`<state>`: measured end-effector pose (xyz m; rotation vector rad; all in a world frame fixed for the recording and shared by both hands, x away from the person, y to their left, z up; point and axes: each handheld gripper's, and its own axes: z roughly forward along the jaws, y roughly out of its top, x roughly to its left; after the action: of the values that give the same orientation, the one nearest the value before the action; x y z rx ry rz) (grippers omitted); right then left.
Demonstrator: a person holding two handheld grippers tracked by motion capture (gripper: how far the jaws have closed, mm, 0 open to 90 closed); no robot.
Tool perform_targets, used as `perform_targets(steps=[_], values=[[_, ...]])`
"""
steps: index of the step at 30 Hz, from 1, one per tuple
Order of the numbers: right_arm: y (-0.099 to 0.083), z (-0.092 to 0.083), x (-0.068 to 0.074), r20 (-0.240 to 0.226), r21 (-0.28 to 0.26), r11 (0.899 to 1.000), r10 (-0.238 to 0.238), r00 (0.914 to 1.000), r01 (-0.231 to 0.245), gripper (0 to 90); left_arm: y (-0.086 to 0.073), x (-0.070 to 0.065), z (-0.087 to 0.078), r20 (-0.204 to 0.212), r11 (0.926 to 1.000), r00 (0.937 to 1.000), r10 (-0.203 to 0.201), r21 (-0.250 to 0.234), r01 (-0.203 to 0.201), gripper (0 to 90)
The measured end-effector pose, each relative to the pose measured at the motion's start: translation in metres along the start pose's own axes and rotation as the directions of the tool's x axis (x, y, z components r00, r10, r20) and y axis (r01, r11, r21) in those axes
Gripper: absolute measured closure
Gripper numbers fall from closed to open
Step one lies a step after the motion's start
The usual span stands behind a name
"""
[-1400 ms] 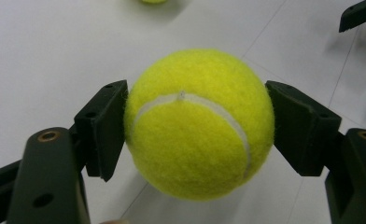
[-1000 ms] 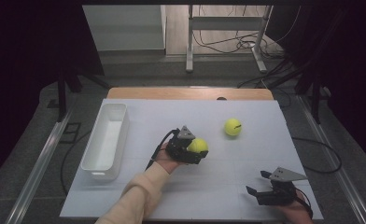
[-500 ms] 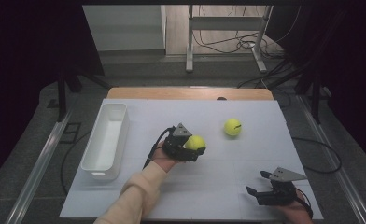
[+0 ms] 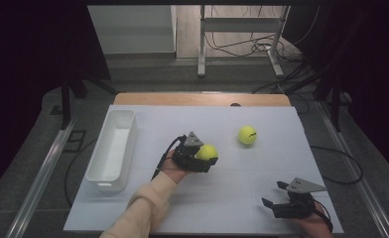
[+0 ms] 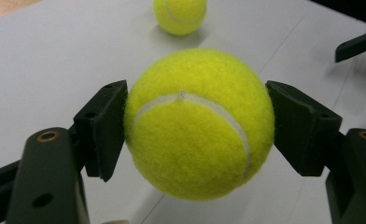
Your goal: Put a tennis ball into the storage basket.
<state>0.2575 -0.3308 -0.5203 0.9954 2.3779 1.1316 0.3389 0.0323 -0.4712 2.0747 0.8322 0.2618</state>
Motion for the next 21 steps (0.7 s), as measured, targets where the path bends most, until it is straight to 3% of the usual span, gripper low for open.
perform_targets(steps=[21], values=[[0.0002,-0.0002,0.0000,0.008,0.011,1.000,-0.007,0.9999,0.007,14.4,-0.0008,-0.0004,-0.0012,-0.007,1.0000,1.0000,0.000,0.000,0.000,26.0]])
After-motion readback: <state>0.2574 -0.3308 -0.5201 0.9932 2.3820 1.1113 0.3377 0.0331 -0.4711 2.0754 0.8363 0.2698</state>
